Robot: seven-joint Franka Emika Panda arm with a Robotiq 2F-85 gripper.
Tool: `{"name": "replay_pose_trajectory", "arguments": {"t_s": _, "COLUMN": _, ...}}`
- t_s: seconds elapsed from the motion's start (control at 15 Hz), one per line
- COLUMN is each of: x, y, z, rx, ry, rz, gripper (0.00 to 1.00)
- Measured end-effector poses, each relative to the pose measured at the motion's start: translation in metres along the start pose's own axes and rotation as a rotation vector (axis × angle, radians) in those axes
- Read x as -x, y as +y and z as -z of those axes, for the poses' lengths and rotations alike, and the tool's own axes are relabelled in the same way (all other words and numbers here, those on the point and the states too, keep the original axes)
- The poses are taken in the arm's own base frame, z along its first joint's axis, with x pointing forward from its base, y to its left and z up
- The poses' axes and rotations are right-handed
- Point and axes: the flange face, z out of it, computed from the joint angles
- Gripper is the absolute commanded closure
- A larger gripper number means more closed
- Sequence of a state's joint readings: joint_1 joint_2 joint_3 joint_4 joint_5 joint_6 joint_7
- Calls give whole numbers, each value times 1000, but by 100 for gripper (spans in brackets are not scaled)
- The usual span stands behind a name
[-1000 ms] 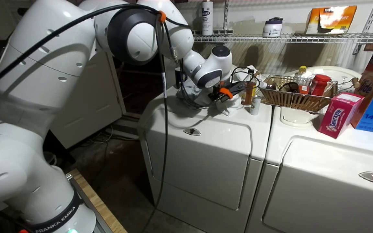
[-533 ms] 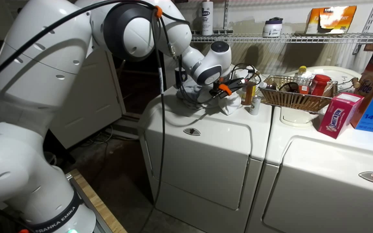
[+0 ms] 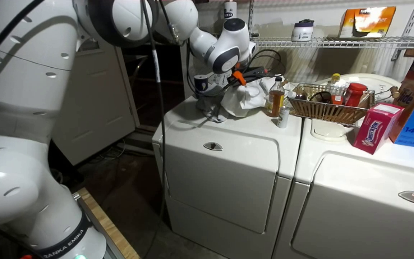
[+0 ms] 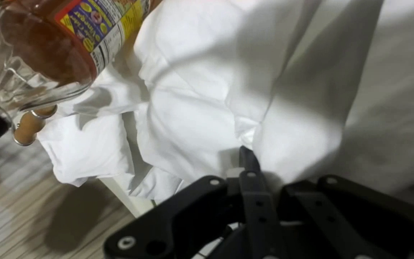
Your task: Pick up the white clothing then place it back down on the washing machine.
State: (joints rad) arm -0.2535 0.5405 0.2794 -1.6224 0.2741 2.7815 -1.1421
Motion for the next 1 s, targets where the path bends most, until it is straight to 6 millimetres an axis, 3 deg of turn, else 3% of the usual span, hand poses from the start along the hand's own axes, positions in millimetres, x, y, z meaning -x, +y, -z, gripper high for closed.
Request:
{"name": "replay_pose_trajectory", "arguments": {"t_s": 0.53, "x": -84, "y": 1, "z": 92, "rx": -85, "ry": 46, "rz": -321, "gripper": 99}}
{"name": "replay_pose_trajectory", "arguments": {"t_s": 1.0, "x": -146, "y": 9, "z": 166, "rx": -196, "ry": 150, "rz": -453, "gripper": 99}}
